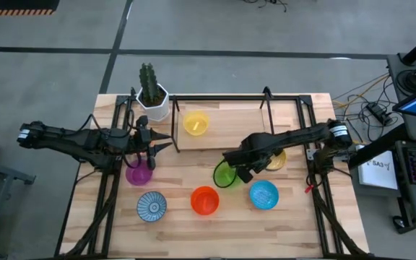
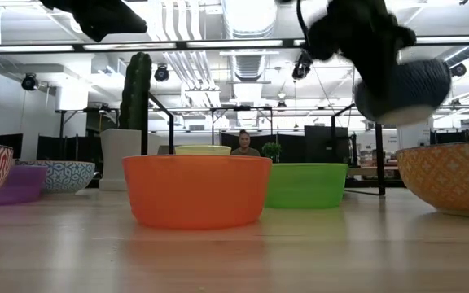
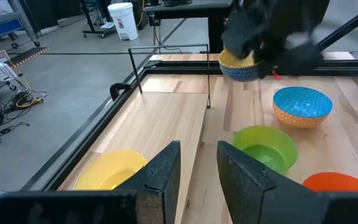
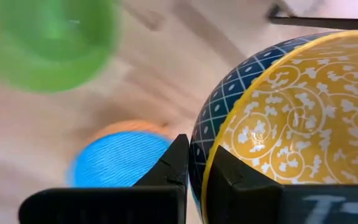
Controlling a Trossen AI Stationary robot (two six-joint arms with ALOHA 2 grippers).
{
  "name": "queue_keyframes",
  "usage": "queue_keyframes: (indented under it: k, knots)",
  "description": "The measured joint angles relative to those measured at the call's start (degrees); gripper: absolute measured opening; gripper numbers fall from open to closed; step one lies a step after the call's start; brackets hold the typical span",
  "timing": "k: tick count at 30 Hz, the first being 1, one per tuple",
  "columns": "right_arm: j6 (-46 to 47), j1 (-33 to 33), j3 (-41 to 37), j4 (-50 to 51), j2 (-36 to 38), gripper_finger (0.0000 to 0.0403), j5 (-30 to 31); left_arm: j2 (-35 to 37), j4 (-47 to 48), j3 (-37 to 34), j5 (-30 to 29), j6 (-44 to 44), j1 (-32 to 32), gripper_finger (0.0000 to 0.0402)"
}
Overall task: Place and stack bowls onto a shelf
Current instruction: Put the right yellow pattern bowl on the shelf
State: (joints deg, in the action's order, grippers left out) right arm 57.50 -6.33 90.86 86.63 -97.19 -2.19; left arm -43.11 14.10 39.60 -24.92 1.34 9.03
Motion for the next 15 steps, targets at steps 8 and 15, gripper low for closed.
queue_keyframes:
  k: [8,15]
  knots:
    - [-7.5,0.0,12.1,-5.2,1.6,0.0013,-1.2,0.0,-0.1,0.0,0.0,0.0,0.0,0.0088]
    - [-19.1,2.2,14.7,-20.1,-0.6,0.0013,6.8,0.0,-0.5,0.0,0.0,0.0,0.0,0.0088]
